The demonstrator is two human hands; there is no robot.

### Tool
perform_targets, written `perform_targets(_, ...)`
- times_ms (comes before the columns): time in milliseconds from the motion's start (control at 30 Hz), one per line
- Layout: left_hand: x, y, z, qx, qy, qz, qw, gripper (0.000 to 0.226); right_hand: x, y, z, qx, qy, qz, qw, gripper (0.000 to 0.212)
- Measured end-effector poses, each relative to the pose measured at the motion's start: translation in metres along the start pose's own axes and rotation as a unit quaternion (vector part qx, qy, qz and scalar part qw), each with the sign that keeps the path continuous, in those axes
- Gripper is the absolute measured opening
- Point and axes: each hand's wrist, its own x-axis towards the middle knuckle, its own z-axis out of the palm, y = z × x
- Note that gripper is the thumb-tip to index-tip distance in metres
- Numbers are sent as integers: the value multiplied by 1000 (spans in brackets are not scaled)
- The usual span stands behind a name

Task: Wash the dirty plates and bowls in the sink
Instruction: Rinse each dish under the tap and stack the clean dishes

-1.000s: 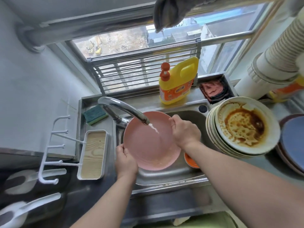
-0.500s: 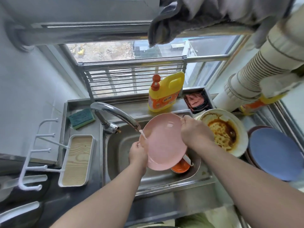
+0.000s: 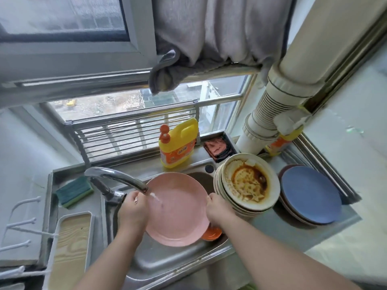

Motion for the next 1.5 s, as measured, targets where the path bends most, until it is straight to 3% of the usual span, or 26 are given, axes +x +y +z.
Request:
perform_targets(133, -4, 2, -16, 41, 21, 73, 996, 23, 0, -2, 25, 90, -62, 35, 993, 27)
perform_targets(233, 2, -6, -22, 77, 48, 109, 990, 46, 9, -5, 36, 150, -93, 30, 984, 46)
perform_targets(467, -4, -14, -30, 88, 86, 124, 985, 79, 5, -32, 41, 236, -106, 19, 966, 46)
perform_targets(633, -10, -20, -32, -24, 118, 33, 992, 85, -15, -57, 25, 166, -70, -36, 983, 34)
perform_targets(733, -12, -29, -24, -118, 119, -74, 983, 70, -20, -64, 18, 84, -40, -78, 993, 31)
perform_targets(833, 0, -50, -10, -278, 77, -175, 941, 59, -21, -70, 13, 7, -9, -119, 993, 29)
perform_targets(933, 0, -56, -1, -385, 14, -223, 896, 34, -19, -70, 9, -45, 11, -159, 986, 23)
perform_targets(967, -5, -54, 1, -396, 2, -237, 887, 33, -19, -69, 6, -59, 17, -170, 984, 22)
perform_targets(1067, -14, -52, 11, -433, -42, -281, 855, 61, -18, -65, -5, -95, 34, -197, 975, 17)
perform_targets(1200, -26, -40, 29, -434, -69, -303, 845, 48, -19, -55, -20, -127, 74, -223, 964, 24)
perform_targets(1367, -34, -35, 52, -418, -123, -347, 831, 59, -21, -42, -39, -122, 124, -215, 961, 29)
perform_targets(1500, -38, -38, 60, -408, -174, -360, 821, 69, -14, -27, -43, -108, 129, -156, 973, 33)
